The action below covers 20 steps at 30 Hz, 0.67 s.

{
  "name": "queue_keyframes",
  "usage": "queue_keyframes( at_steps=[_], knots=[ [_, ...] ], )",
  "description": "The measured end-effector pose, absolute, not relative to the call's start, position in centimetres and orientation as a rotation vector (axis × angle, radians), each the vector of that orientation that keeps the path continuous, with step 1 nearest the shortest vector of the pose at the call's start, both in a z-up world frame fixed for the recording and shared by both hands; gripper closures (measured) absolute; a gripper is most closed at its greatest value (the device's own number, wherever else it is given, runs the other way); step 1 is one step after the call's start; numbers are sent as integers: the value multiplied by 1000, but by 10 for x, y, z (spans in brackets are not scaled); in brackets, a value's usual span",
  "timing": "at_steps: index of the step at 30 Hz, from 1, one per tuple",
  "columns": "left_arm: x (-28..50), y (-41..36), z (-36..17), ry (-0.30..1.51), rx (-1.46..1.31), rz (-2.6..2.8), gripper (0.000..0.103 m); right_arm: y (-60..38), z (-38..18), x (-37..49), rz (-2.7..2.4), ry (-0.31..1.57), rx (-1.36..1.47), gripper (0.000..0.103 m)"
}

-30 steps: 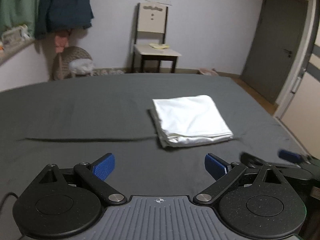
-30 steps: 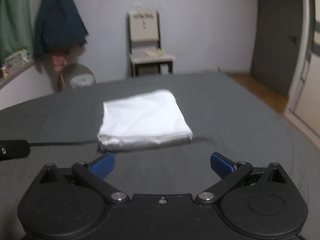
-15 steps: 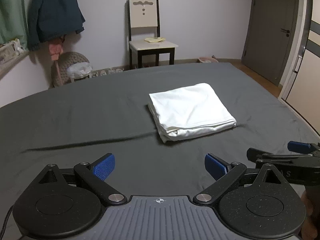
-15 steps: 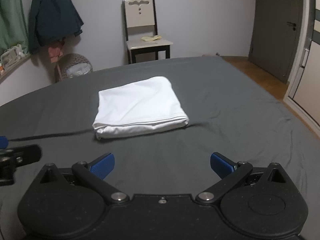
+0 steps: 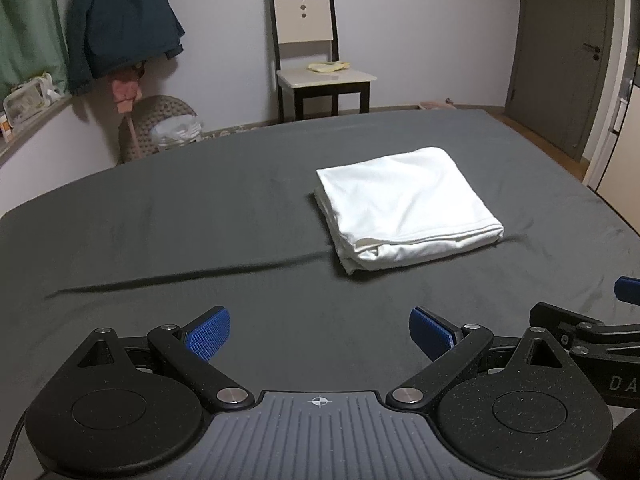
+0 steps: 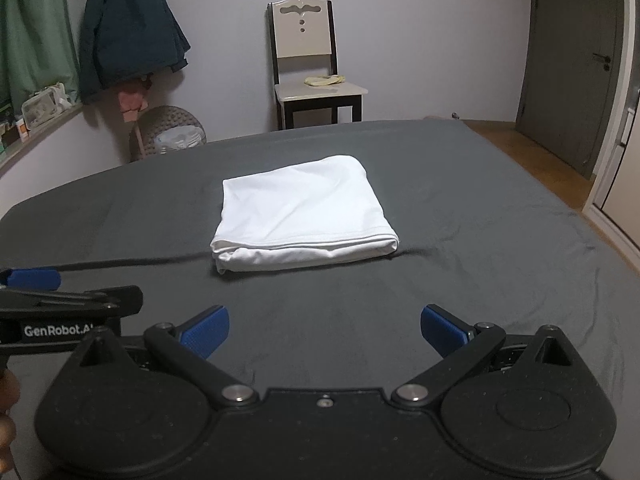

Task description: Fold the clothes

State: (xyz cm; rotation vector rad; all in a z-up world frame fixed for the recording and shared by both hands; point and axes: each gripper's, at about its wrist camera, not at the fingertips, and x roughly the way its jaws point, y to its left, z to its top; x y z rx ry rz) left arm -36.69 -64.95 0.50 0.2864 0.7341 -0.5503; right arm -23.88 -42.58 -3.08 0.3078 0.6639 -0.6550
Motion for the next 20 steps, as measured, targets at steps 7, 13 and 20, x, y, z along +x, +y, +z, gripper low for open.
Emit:
queue_keyframes(
  at_steps=[7,13,20],
  knots=[
    [-368,-645,5,739,285,-554,6,-426,-30,-243,-646,648,335,0],
    [-369,-643,7,733,278,-561,6,-419,-31,-240,-661,650,291,0],
    [-367,-639,8,748,251,-561,6,-410,-30,-237,-670,649,226,0]
  ],
)
